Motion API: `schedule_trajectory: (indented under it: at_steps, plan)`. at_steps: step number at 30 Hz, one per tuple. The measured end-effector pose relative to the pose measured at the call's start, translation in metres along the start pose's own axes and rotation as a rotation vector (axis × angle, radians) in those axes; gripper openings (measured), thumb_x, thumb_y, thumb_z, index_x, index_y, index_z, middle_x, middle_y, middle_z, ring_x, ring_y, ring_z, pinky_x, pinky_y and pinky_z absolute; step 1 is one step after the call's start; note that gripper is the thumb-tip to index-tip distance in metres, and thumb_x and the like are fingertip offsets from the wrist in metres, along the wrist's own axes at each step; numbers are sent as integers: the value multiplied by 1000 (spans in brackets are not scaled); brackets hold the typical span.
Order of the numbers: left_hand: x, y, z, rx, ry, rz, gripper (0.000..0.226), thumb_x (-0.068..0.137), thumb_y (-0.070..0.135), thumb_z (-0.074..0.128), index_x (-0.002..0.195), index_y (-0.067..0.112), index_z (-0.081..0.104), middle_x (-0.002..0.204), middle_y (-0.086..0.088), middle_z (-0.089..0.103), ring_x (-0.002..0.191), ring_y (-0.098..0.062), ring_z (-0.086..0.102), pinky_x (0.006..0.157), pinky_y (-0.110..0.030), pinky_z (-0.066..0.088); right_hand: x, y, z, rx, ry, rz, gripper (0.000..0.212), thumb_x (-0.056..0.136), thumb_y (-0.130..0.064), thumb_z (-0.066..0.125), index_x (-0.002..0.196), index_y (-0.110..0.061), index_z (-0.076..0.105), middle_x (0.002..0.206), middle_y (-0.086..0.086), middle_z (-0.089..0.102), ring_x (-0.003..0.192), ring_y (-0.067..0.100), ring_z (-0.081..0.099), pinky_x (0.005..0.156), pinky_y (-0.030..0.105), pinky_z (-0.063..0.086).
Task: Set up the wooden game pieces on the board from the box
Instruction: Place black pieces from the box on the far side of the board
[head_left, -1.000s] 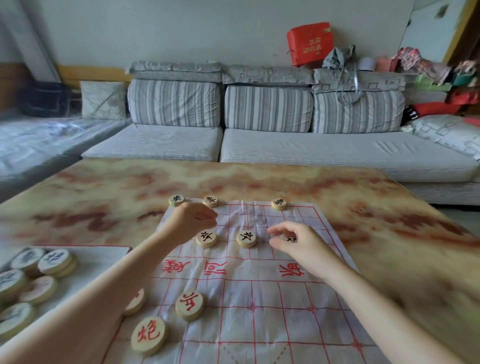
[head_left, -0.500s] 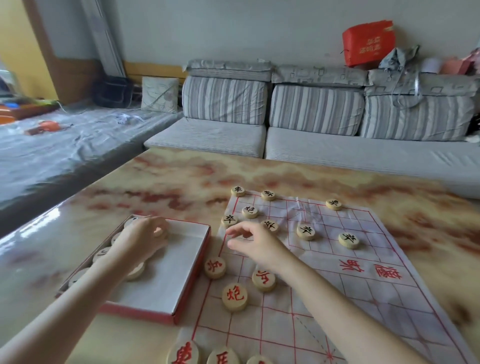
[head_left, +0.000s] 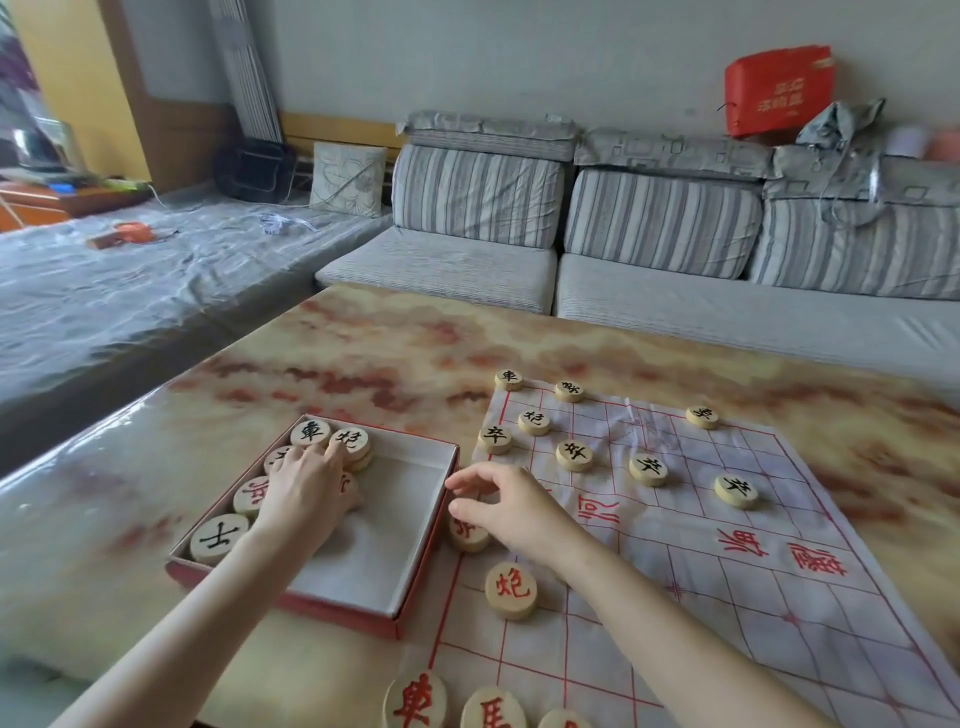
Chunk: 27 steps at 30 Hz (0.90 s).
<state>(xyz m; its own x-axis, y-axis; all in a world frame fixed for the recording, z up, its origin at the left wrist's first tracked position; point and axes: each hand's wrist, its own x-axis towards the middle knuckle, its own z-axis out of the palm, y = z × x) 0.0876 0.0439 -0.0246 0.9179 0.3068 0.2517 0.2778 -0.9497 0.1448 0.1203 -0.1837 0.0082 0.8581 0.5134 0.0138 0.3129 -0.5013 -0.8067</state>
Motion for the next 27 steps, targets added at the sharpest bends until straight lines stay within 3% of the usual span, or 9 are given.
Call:
schedule_trajectory:
  at_steps: [4,8,14,20,27]
  plan:
    - [-4,3,-12,-272,66,-36,47,64,34,79,102,15,58,97,-6,69,98,-30,60,82,-34,40,3,-6,13,-5,-14,-29,19,78,-32,64,97,-36,64,98,-9,69,111,19,53,101,40,41]
    - [-8,1,-40,-616,160,-144,45,63,29,82,99,19,57,91,2,64,84,-24,61,78,-35,46,7,-23,28,-74,-49,-84,27,84,-25,61,111,-25,63,103,-14,63,115,16,45,101,28,35]
    - [-7,-14,-57,-611,168,-193,45,62,28,83,100,17,63,95,2,63,85,-21,58,74,-27,40,22,-51,74,-270,-160,-127,42,85,-29,62,125,-18,55,129,3,55,126,23,31,105,34,25]
    - [-17,-36,-48,-618,108,-263,42,61,23,84,99,19,67,104,-4,67,90,-23,61,77,-28,44,34,-56,117,-402,-127,-58,65,73,-48,69,128,-18,51,128,9,43,126,27,31,109,37,25]
    - [-21,-37,-50,-628,91,-232,41,62,23,83,100,23,67,103,-3,67,90,-23,60,80,-29,45,33,-52,110,-294,-26,-107,50,74,-38,70,115,-14,56,119,7,53,116,25,41,98,33,34]
